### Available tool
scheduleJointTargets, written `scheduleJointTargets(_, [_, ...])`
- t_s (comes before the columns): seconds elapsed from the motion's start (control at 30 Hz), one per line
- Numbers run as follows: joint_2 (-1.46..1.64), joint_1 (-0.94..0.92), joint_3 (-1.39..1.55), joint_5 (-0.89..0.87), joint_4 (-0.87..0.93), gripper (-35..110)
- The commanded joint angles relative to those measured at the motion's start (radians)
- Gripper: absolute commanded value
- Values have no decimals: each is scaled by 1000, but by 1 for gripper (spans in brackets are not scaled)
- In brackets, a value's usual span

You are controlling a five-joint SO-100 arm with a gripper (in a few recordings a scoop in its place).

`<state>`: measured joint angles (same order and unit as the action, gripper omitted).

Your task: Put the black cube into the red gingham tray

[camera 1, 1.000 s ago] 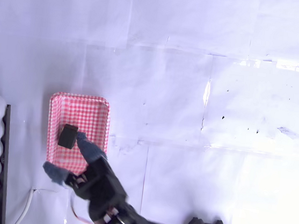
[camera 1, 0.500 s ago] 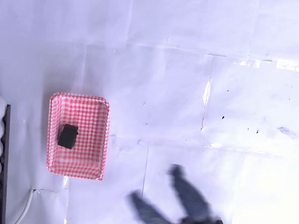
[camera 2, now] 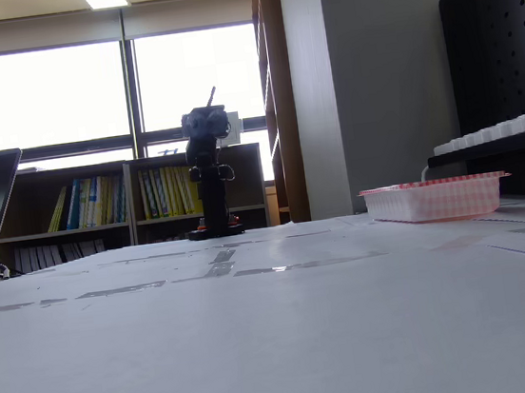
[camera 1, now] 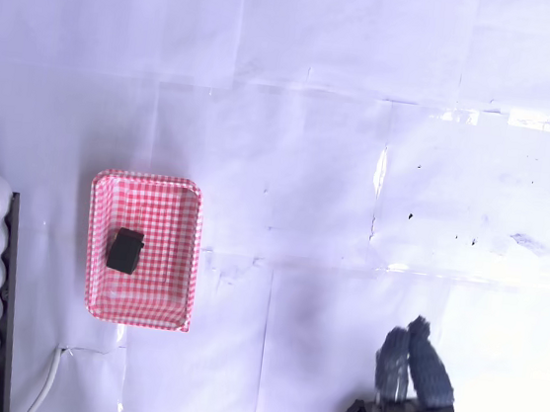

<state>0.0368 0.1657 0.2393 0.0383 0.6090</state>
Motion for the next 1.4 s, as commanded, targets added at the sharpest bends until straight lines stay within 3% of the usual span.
scheduleJointTargets(0.0, [-118, -52, -152, -3, 12, 0])
scheduleJointTargets(0.77, [-213, -115, -225, 38, 710, 0])
scheduleJointTargets(1.37, [-213, -110, -225, 34, 716, 0])
